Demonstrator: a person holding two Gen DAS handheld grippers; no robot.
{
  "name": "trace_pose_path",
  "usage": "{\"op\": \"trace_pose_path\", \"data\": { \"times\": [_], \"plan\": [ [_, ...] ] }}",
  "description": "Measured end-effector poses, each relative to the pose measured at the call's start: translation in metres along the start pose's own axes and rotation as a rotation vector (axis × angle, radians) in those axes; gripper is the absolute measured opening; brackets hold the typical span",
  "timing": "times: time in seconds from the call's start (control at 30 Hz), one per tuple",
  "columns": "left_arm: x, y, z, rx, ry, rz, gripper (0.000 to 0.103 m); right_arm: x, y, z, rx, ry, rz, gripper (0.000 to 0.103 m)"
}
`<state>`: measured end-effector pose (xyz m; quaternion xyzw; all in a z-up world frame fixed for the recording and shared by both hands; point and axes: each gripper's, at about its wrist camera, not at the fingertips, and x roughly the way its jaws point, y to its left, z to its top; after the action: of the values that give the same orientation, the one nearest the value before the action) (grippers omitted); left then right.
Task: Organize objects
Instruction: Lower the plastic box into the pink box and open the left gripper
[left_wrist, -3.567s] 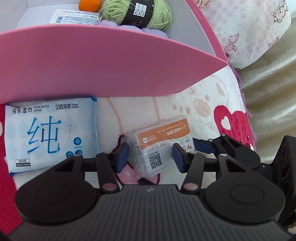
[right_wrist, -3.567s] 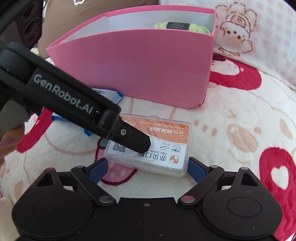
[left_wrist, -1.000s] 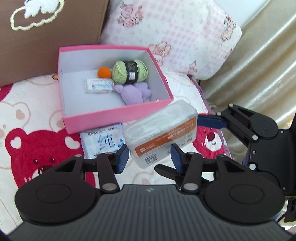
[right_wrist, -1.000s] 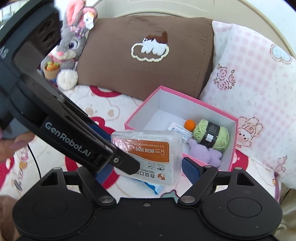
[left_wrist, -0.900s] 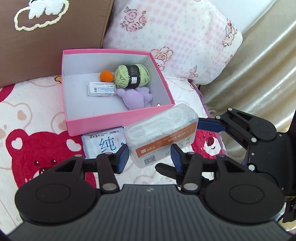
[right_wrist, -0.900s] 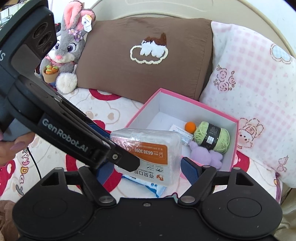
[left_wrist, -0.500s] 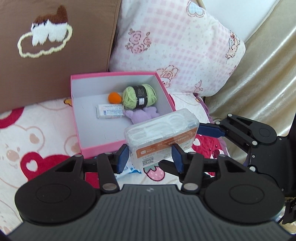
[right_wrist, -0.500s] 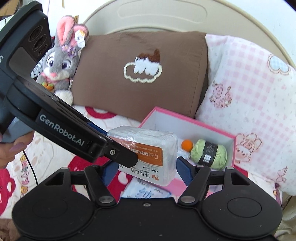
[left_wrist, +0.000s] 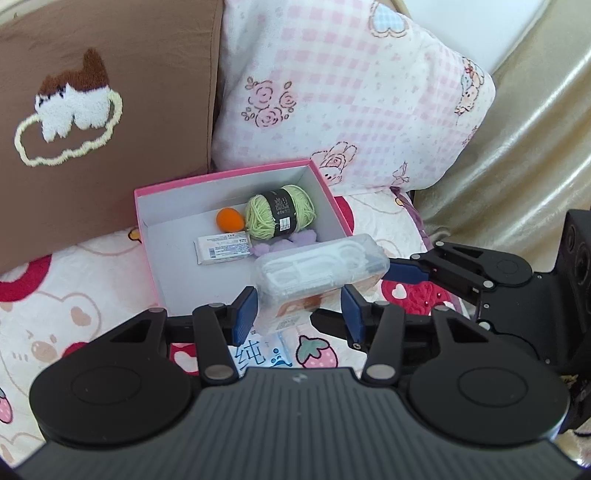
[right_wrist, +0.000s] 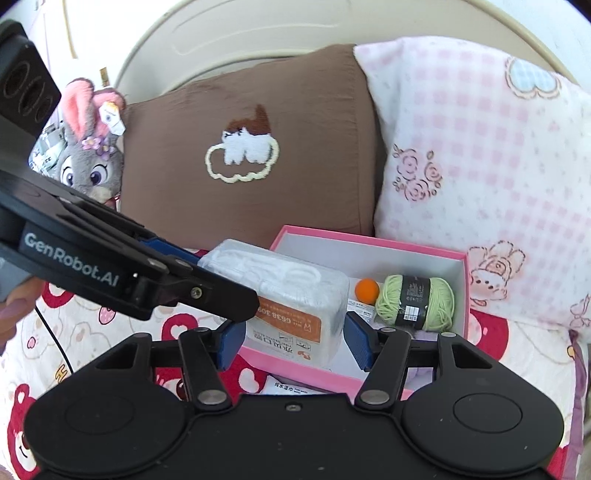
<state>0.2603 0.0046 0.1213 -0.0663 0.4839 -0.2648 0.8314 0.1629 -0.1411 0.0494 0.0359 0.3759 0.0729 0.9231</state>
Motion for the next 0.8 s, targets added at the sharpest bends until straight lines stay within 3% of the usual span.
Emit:
{"op": "trace_pose_path", "data": {
  "times": [0.37, 0.53, 0.8],
  "plan": [
    [0.052, 0.041, 0.008, -0.157, -0.003, -0.039, 0.048, 0.049, -0.034, 0.007, 0.047, 0.043, 0.027, 0.064],
    [0.086, 0.069, 0.008, -0.273, 0.029, -0.071, 0.048, 0.082, -0.052, 0.01, 0.066, 0.123, 0.062, 0.064],
    [0.148, 0.099, 0.003, -0.409, 0.112, -0.061, 0.048, 0.139, -0.074, -0.002, 0.131, 0.24, 0.061, 0.064]
  ]
}}
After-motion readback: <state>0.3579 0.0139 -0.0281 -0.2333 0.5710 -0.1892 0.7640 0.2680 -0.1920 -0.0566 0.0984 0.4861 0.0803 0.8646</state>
